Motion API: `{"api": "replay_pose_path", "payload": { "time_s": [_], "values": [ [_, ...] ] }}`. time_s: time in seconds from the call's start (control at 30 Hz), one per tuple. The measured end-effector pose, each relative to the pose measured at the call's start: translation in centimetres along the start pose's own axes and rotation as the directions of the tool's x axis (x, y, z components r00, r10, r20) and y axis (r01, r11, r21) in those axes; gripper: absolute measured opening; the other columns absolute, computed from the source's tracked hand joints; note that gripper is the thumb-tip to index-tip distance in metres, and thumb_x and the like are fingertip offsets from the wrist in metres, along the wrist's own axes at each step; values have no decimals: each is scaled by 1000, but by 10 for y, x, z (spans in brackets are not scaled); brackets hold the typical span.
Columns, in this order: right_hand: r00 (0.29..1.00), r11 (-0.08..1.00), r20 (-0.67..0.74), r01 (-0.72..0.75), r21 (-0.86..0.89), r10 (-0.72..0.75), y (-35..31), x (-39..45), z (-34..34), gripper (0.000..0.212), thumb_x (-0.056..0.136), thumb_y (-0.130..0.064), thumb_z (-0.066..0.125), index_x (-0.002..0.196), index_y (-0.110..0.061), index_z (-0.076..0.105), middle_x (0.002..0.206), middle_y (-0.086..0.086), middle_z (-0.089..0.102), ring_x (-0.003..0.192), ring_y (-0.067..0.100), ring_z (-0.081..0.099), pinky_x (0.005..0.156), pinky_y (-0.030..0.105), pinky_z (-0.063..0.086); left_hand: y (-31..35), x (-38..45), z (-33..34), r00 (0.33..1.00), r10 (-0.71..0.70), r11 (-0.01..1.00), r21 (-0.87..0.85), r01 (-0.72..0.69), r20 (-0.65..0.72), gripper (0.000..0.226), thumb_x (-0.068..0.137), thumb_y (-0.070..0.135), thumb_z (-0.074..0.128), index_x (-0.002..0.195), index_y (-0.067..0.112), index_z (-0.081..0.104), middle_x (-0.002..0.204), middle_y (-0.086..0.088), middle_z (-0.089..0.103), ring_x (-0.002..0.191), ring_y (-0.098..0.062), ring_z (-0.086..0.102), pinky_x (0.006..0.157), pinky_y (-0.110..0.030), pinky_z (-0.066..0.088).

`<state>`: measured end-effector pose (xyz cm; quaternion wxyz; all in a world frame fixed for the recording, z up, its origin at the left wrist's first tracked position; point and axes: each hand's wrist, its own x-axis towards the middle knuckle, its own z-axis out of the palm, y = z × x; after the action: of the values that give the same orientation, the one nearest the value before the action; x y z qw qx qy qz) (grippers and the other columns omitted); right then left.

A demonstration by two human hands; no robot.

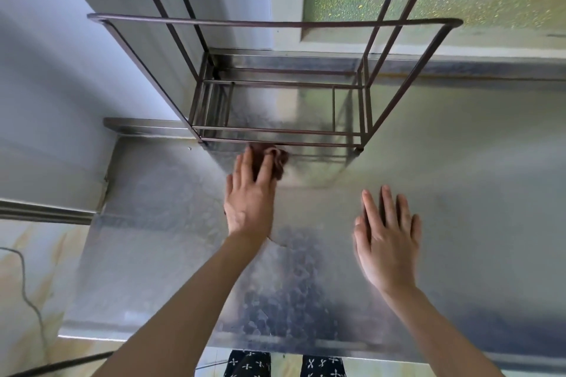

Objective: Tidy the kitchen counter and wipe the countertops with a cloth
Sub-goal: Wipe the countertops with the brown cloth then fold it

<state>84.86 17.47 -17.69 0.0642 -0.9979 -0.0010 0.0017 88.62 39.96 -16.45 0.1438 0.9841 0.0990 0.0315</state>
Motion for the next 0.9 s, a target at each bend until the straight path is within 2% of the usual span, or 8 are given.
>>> {"api": "replay_pose_path", "payload": {
  "time_s": [0.1,0.27,0.37,0.5,0.6,0.67,0.8,0.9],
  "values": [
    [1000,1000,-12,-3,6,4,0,0,1,49,92,-38,30,137,-23,45,145,11,41,132,36,36,102,53,29,2,-14,-2,992,-127,990,-58,128,27,47,94,29,42,139,23,35,149,-18,29,135,-35,30,104,-44,33],
    [1000,1000,23,-1,9,0,-1,-1,-2,50,91,-37,30,136,-21,46,144,13,42,132,37,36,102,57,29,13,-68,0,953,285,958,12,-288,104,43,87,43,46,127,29,43,134,-13,52,116,-32,56,82,-41,53],
    [998,998,48,-48,30,47,-9,0,-8,51,91,-39,28,137,-23,43,146,11,39,134,37,32,104,58,26,-9,-66,-5,934,341,938,33,-346,111,48,81,43,58,124,28,44,131,-11,55,111,-31,59,76,-41,56],
    [995,996,58,78,37,-80,-52,5,-9,48,92,-42,30,136,-27,43,147,6,38,135,32,33,107,53,25,-63,-26,-21,998,44,997,65,-47,48,45,92,37,44,136,25,41,143,-13,40,123,-38,45,93,-47,44],
    [982,988,108,156,12,-156,-70,11,-1,51,92,-45,29,136,-26,45,146,7,41,133,34,38,103,56,31,-97,-5,-37,978,-206,978,36,206,-18,48,93,32,44,140,22,34,148,-15,29,121,-42,38,97,-50,36],
    [983,990,115,140,5,-140,-70,12,3,52,92,-45,27,138,-27,43,147,7,39,134,34,36,103,57,30,-99,-2,-38,967,-252,967,37,253,-42,47,93,30,45,138,20,37,146,-16,32,117,-42,39,94,-50,36],
    [982,986,103,160,-38,-155,-71,11,5,52,92,-45,27,139,-27,40,148,6,37,135,34,34,104,58,29,-66,-30,-23,999,-42,999,34,43,-5,46,85,39,42,126,21,52,114,-21,58,92,-41,57,71,-42,49],
    [985,988,80,153,-30,-150,-71,12,4,52,91,-45,27,138,-27,42,147,8,39,134,35,35,103,58,30,-36,-65,-14,978,197,980,22,-199,73,42,84,46,43,123,31,47,120,-10,61,98,-30,61,72,-34,52]
  ]
}}
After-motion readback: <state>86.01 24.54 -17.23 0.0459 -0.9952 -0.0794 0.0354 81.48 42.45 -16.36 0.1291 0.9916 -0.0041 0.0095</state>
